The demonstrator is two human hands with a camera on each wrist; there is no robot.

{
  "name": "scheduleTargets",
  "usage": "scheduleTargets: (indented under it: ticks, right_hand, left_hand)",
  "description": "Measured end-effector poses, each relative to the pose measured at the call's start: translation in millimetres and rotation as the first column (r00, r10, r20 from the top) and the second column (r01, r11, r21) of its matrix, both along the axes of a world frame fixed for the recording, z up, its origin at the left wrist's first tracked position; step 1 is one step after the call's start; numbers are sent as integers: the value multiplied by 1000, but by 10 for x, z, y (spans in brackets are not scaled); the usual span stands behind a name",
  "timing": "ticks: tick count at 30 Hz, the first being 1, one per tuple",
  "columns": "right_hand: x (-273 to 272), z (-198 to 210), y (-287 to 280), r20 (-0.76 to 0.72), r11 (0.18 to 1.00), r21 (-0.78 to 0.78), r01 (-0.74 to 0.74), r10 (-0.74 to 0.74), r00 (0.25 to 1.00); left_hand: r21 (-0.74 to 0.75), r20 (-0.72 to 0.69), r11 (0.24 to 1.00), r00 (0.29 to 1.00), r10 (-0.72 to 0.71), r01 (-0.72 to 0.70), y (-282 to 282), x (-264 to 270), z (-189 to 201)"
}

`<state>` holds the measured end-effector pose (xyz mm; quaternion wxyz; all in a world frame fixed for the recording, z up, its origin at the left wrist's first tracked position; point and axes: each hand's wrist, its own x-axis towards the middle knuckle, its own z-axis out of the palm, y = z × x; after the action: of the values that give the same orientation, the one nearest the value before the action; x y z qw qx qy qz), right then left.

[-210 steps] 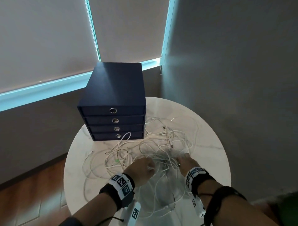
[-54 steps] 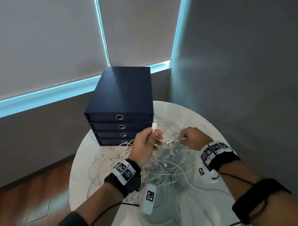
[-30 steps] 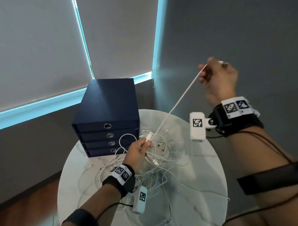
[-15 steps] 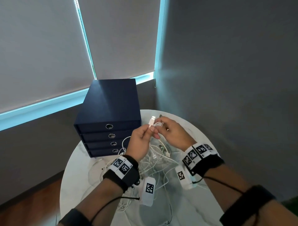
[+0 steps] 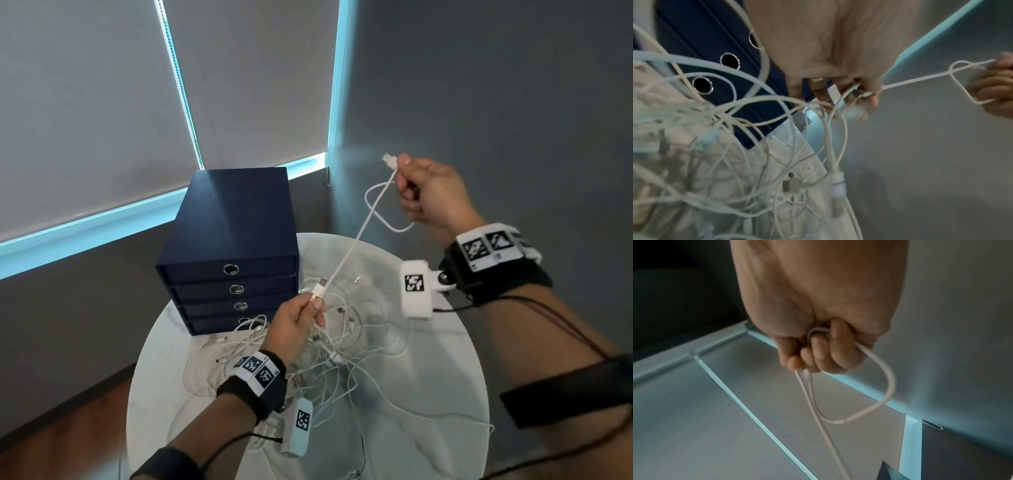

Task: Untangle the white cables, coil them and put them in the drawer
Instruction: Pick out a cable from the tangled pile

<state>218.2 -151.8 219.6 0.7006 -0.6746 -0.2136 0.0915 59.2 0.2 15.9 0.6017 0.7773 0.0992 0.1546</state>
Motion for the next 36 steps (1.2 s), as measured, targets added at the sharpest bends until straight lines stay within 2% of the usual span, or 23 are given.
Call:
scheduleTargets:
  ticks: [3, 7, 9, 11, 13, 15, 17, 19, 20, 22, 24, 26, 28, 30, 36]
  right_hand:
    - [59, 133, -41, 47, 998, 10, 66, -66, 997]
    - [123, -41, -2, 149, 970, -30, 241, -234, 961]
    - [224, -239, -33, 188, 948, -158, 277, -246, 951]
    - [336, -419, -131, 209, 886, -339, 316, -257, 944]
    - [459, -535, -283, 288, 784, -420, 457, -362, 887]
    - [537, -571, -435, 399, 706, -383, 596, -455, 796]
    - [545, -584, -474, 486, 719, -267, 641, -474, 734]
    - [431, -604, -399, 536, 816, -169, 553, -394, 747]
    - [327, -624, -343, 565, 868, -162, 469, -308, 766]
    - [58, -702, -211, 589, 928, -264, 262, -60, 806]
    - [-225, -842, -52, 525, 888, -454, 72, 202, 827]
    - [-442, -1036, 100, 443, 791, -612, -13, 355, 823]
    - [-599, -1250, 211, 418, 720, -694, -2, 405, 813]
    - [-721, -1399, 286, 433, 704, -708, 60, 365, 824]
    - [-950, -1432, 398, 459, 634, -746, 204, 268, 847]
  left_hand:
    - [-1, 47, 1000, 999, 9, -9, -25, 34, 70]
    - [-143, 40, 988, 997, 70, -64, -42, 95, 176]
    - [-199, 14, 977, 997, 76, -72, -13, 90, 166]
    - [-252, -37, 961, 994, 105, -111, 34, 60, 128]
    - [-300, -85, 940, 986, 146, -165, 93, 22, 64]
    - [-321, -115, 925, 978, 172, -201, 126, -19, 21]
    - [-351, -140, 911, 974, 178, -217, 128, -44, 15]
    - [-406, -154, 889, 975, 163, -213, 100, -48, 54]
    - [-435, -156, 876, 976, 154, -208, 78, -42, 79]
    - [-488, -151, 852, 980, 130, -188, 28, -28, 137]
    - [-529, -143, 833, 984, 104, -165, -28, -5, 191]
    - [-550, -142, 819, 985, 102, -164, -80, 12, 239]
    - [-561, -131, 810, 984, 118, -172, -119, 24, 287]
    - [-574, -126, 800, 984, 124, -174, -155, 24, 334]
    - [-597, -161, 777, 979, 127, -199, -293, -12, 381]
